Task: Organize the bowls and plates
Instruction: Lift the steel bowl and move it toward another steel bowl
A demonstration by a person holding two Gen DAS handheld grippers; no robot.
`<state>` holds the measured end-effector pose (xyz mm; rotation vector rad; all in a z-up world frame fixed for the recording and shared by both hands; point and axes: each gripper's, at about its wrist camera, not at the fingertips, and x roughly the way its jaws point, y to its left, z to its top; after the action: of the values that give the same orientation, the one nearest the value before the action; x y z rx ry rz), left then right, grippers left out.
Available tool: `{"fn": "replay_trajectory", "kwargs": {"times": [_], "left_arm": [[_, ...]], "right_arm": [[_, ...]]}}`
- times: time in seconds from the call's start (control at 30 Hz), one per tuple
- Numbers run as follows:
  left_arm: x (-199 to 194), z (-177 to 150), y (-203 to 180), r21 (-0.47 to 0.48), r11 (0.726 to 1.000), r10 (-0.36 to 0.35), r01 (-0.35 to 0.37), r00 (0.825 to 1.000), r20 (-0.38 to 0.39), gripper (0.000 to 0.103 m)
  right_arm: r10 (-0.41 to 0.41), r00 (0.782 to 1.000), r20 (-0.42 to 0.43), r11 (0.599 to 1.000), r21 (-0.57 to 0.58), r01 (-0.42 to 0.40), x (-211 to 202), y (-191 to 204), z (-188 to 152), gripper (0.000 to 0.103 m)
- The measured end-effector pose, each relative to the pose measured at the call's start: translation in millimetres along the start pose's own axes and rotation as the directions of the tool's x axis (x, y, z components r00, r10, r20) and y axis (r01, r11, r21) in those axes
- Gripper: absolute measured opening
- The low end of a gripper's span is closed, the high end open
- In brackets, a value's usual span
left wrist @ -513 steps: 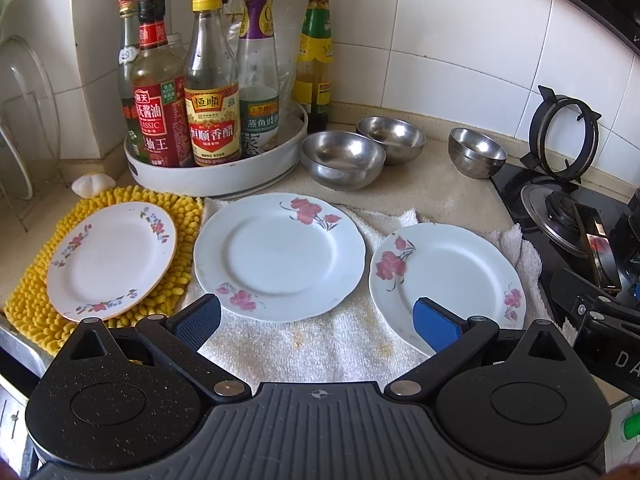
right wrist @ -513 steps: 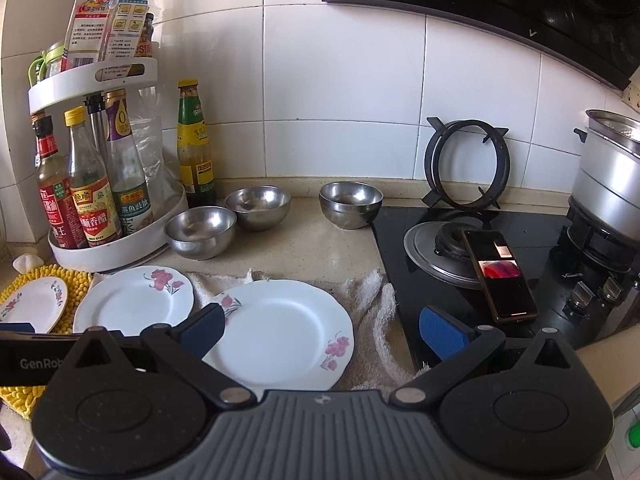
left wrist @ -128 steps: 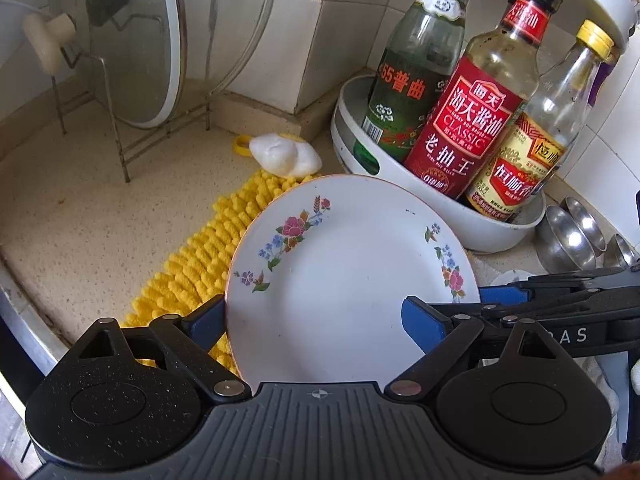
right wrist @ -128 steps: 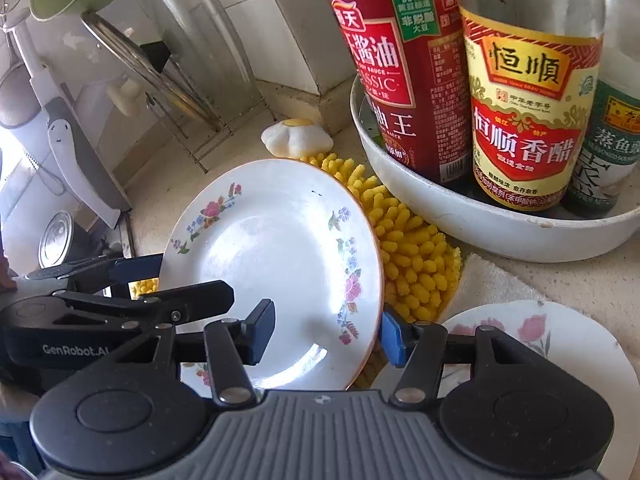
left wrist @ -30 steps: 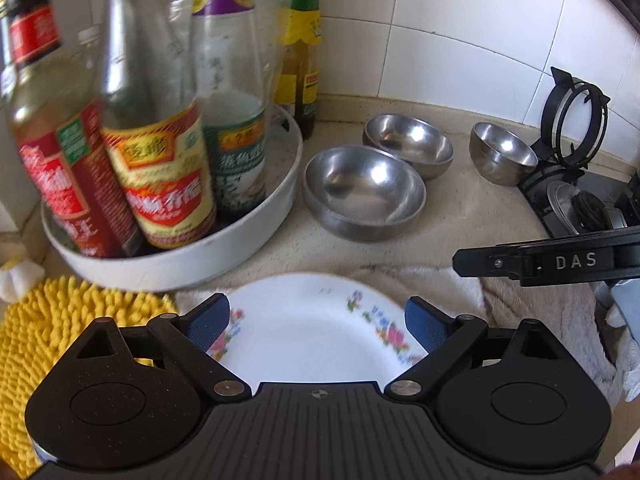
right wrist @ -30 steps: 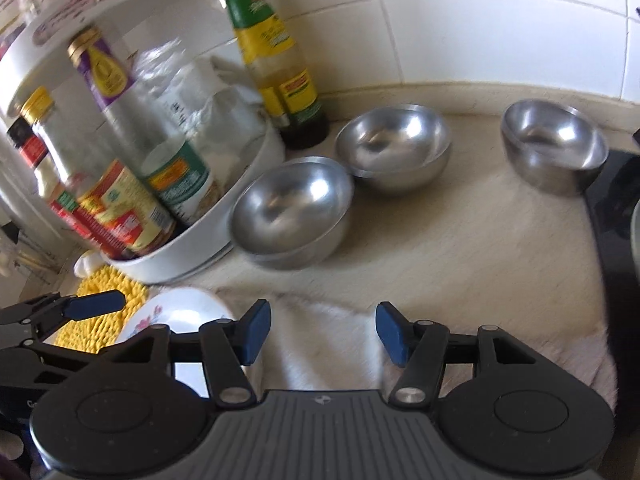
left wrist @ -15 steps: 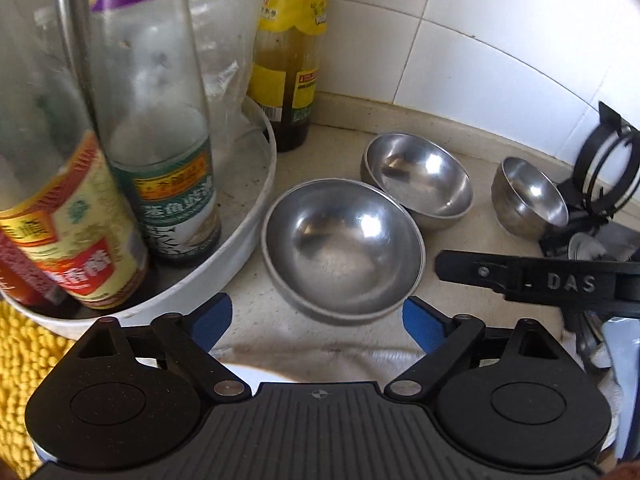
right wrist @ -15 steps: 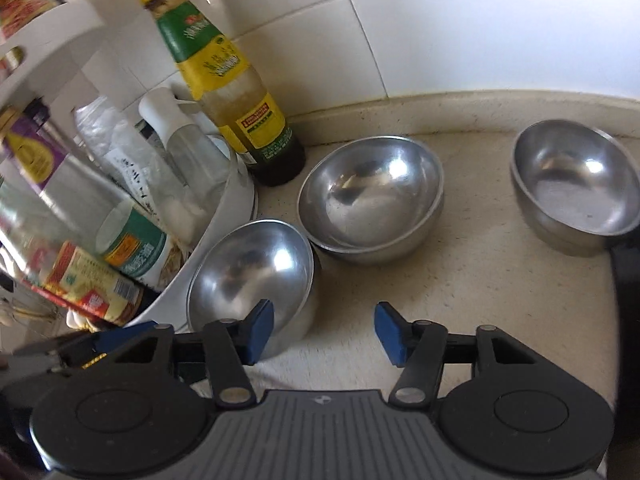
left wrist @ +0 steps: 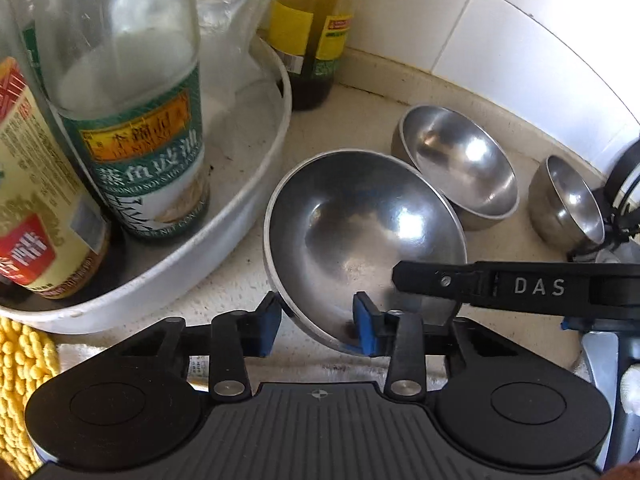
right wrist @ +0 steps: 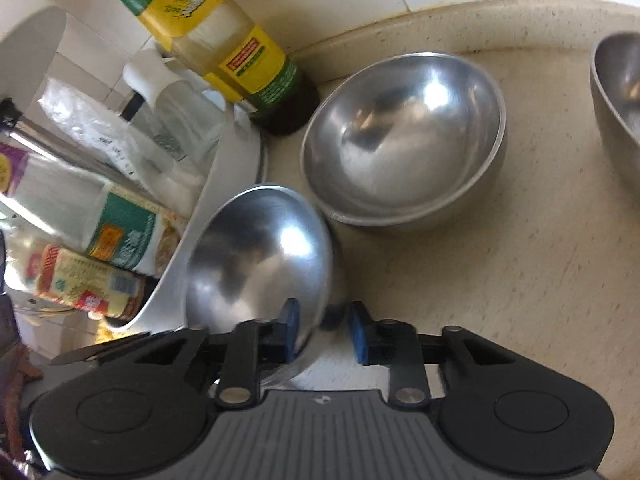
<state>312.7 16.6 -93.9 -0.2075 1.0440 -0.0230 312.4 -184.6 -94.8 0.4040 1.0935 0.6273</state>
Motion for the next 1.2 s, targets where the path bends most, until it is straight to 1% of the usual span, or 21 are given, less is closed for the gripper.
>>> {"fn": "replay_trajectory", "kwargs": {"times": [0.1,0.2,0.37,0.47,0.53,0.6,0.73,0.8,0.87,0.97,1.0,1.07,1.13,1.2], "left_arm": [[-2.3,-3.0,-6.2,0.034,0.999,-0.014,0.014,1.0,-0.008,0.046],[-4.8,-9.3,-18.7,0.081,0.996,-0.042,0.043,0.999,-0.019,0.048],[-3.7,-22.4,-48.0,0.164,0.98,-0.104,0.111,0.993,-0.051,0.052],[-2.7,-26.3,-59.9,0.204,0.971,-0.114,0.122,0.992,-0.05,0.053],[-9.5,-28.5,-62.6,0.222,0.968,-0.111,0.115,0.993,-0.03,0.056],[-16.0,-27.0,-61.1,0.224,0.969,-0.104,0.102,0.995,-0.005,0.066],[-29.9,-18.7,-57.1,0.213,0.974,-0.092,0.082,0.995,0.041,0.067],[-36.5,-11.5,-53.4,0.205,0.977,-0.076,0.063,0.995,0.059,0.071],[-39.5,-2.3,-53.1,0.194,0.98,-0.063,0.047,0.995,0.078,0.072],[-44.9,10.3,-53.9,0.186,0.982,-0.052,0.032,0.993,0.103,0.078],[-45.1,14.9,-55.7,0.184,0.983,-0.045,0.024,0.993,0.11,0.081],[-43.3,22.9,-60.5,0.179,0.984,-0.025,0.003,0.992,0.124,0.083],[-38.7,31.0,-66.4,0.178,0.984,0.001,-0.024,0.991,0.132,0.086],[-32.2,41.3,-71.1,0.172,0.983,0.041,-0.064,0.99,0.133,0.088]], "right_arm": [[-0.023,1.0,0.015,0.999,-0.027,0.023,-13.8,-1.5,-6.5,0.04],[-0.038,0.999,0.02,0.999,0.006,0.038,-31.0,-12.6,-9.6,0.04],[-0.089,0.995,0.04,0.993,0.08,0.086,-54.6,-35.3,-27.7,0.04],[-0.12,0.99,0.069,0.986,0.122,0.111,-67.1,-46.4,-33.8,0.041],[-0.133,0.986,0.096,0.983,0.137,0.12,-78.9,-48.8,-35.8,0.041],[-0.149,0.982,0.112,0.982,0.133,0.133,-89.3,-49.0,-35.1,0.041],[-0.182,0.972,0.146,0.98,0.112,0.167,-105.4,-46.7,-26.0,0.042],[-0.195,0.968,0.162,0.979,0.091,0.182,-110.4,-43.4,-15.9,0.042],[-0.199,0.964,0.176,0.979,0.074,0.188,-114.9,-40.4,-5.5,0.045],[-0.19,0.964,0.187,0.982,0.05,0.184,-113.5,-34.6,13.1,0.05],[-0.189,0.964,0.187,0.982,0.044,0.184,-111.7,-33.6,19.4,0.051],[-0.191,0.963,0.19,0.981,0.027,0.19,-106.0,-32.5,32.0,0.051],[-0.201,0.962,0.187,0.979,0.024,0.2,-96.8,-33.3,44.8,0.053],[-0.202,0.964,0.172,0.979,0.027,0.2,-86.3,-37.2,57.2,0.055]]}}
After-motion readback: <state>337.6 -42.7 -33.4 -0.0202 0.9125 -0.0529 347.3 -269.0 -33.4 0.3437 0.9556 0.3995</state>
